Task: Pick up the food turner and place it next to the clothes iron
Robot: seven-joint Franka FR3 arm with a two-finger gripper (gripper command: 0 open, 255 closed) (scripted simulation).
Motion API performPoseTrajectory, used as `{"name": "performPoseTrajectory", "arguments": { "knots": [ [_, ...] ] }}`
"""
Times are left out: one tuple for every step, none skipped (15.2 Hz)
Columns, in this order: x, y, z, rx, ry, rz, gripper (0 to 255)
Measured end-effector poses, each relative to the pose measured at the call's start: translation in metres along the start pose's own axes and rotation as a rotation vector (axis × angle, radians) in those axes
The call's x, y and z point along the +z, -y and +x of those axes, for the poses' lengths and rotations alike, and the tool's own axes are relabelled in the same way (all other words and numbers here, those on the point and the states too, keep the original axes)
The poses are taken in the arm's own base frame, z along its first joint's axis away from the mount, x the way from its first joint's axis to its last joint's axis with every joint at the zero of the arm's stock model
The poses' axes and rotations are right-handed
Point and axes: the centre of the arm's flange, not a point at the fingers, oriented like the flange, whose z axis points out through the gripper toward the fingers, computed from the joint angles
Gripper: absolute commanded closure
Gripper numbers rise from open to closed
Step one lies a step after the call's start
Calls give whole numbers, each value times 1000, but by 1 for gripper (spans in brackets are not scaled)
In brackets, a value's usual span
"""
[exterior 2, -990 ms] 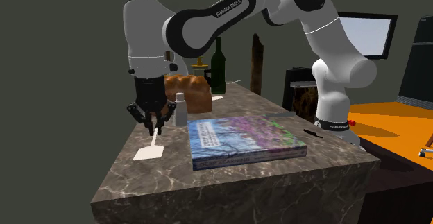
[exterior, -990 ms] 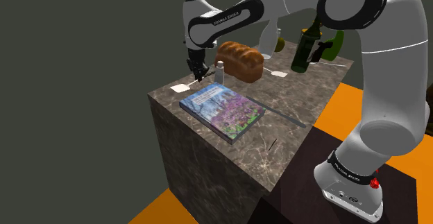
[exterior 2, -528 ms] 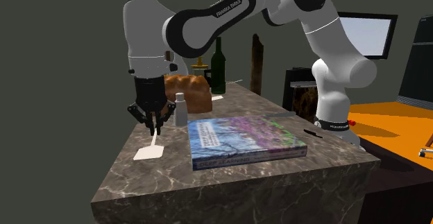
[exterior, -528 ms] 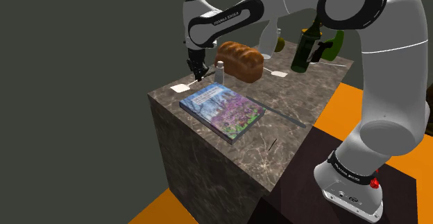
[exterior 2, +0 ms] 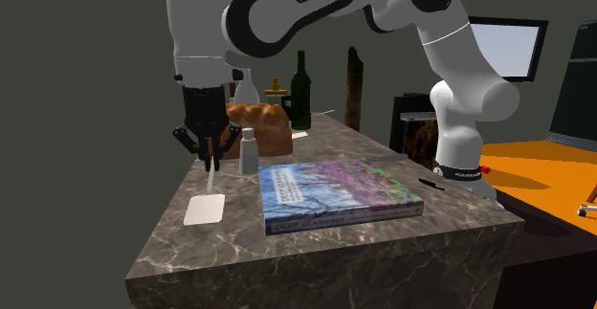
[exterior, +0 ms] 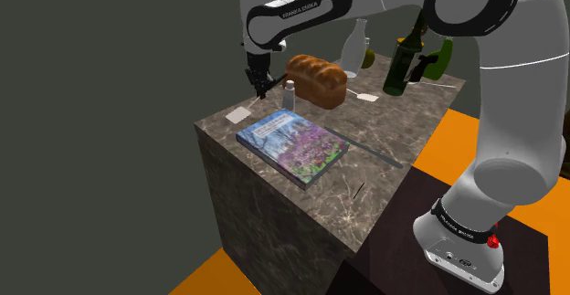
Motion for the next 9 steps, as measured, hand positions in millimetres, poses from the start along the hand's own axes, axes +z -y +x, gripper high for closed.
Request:
{"name": "performPoseTrajectory", "arguments": {
  "knots": [
    [-5,0,0,0,0,0,255],
    [-11,0,0,0,0,0,255],
    [-17,-1,0,0,0,0,255],
    [-22,-1,0,0,0,0,255],
    [-27,0,0,0,0,0,255],
    [-33,-1,1,0,0,0,255],
    [-39,-1,2,0,0,0,255],
    [-44,-2,3,0,0,0,255],
    [-50,-1,3,0,0,0,255]
  ]
}}
